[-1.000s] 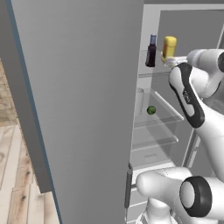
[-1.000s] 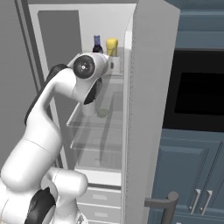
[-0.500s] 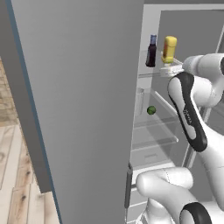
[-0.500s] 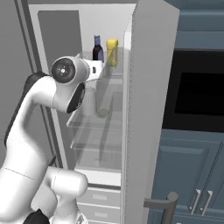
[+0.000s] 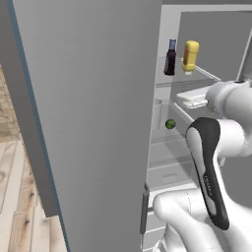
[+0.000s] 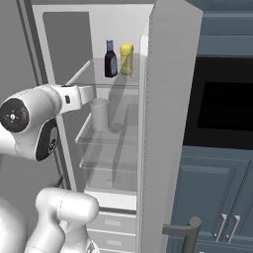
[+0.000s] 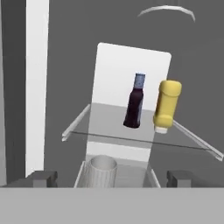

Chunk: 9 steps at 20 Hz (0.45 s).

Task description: Place the condiment bottle and mustard from the counter to the top shelf of the fridge. If the existing items in the fridge are on the top shelf, move them to other shelves.

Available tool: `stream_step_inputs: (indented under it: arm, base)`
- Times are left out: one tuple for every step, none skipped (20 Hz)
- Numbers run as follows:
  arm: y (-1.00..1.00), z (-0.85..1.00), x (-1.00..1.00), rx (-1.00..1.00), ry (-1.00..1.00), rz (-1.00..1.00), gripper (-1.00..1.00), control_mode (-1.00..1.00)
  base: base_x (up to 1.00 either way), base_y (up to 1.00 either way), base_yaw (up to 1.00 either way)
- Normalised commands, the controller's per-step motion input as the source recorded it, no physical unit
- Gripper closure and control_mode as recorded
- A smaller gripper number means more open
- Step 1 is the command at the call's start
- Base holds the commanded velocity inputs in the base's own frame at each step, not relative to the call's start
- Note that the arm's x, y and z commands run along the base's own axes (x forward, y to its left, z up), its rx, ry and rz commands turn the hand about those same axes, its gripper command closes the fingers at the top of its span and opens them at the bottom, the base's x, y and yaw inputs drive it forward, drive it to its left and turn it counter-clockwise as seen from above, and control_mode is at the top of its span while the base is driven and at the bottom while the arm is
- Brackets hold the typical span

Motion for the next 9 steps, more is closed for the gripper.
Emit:
stream_step_inputs:
  arm:
    - [0.34,0.07,-1.00,0.00,0.00,-0.04,-1.00,-1.00]
    - [0.27,0.09,-1.00,0.00,0.00,-0.05,-1.00,-1.00]
    - [0.21,0.11,-1.00,0.00,0.00,-0.05,-1.00,-1.00]
    - [0.15,0.14,-1.00,0.00,0.00,-0.06,-1.00,-1.00]
    - [0.00,0.21,-1.00,0.00,0.00,-0.08,-1.00,-1.00]
    - [0.00,0.24,-1.00,0.00,0.00,-0.10,-1.00,-1.00]
    - [-0.16,0.26,-1.00,0.00,-0.19,0.00,-1.00,-1.00]
    - [-0.31,0.24,-1.00,0.00,-0.65,0.00,-1.00,-1.00]
    - [0.00,0.08,0.49,-0.07,0.00,0.00,-1.00,-1.00]
  base:
    - [0.00,0.00,0.00]
    - [0.00,0.00,0.00]
    - [0.00,0.00,0.00]
    - [0.00,0.00,0.00]
    - [0.00,0.00,0.00]
    - [0.00,0.00,0.00]
    - [0.00,0.00,0.00]
    - [0.00,0.00,0.00]
    - [0.00,0.00,0.00]
